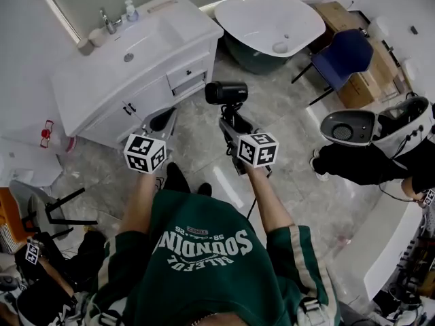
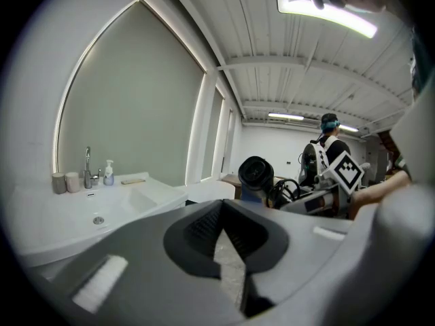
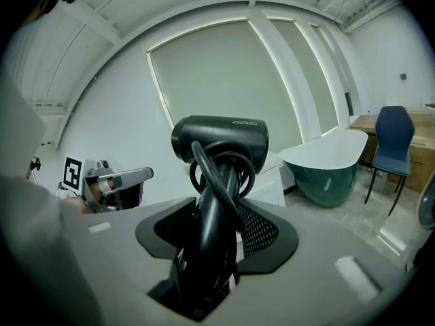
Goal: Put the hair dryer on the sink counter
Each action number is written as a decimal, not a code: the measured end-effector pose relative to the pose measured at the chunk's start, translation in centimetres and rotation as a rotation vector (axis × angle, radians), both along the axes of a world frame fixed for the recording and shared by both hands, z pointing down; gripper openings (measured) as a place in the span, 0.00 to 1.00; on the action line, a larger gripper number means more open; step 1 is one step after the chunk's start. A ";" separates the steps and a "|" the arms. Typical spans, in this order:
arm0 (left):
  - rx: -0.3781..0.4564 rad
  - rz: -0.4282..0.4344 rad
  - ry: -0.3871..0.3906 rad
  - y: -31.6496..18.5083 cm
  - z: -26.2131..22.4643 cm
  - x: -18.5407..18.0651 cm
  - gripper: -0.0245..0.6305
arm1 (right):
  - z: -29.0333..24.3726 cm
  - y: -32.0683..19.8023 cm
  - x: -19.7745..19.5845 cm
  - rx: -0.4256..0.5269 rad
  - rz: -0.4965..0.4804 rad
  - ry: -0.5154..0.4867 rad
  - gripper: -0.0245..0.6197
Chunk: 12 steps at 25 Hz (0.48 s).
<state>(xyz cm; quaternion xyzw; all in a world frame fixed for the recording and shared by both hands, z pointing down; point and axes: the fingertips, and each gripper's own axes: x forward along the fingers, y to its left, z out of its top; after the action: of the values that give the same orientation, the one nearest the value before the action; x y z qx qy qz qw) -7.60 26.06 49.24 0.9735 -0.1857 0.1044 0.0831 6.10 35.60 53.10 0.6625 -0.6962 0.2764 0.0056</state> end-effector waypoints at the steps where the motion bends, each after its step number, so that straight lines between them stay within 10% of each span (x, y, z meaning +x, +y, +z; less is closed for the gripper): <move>1: 0.000 -0.001 0.000 -0.2 0.1 0.1 0.11 | 0.1 -0.3 0.0 -0.001 -0.005 0.000 0.33; 12: -0.021 0.019 0.002 -6.7 1.5 3.0 0.11 | 1.3 -6.7 1.5 -0.017 -0.014 0.015 0.33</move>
<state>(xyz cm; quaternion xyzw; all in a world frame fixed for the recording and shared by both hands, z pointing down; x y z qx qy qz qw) -4.57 19.32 50.75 0.9743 -0.1755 0.1064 0.0926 7.64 28.93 54.36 0.6595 -0.6984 0.2775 0.0185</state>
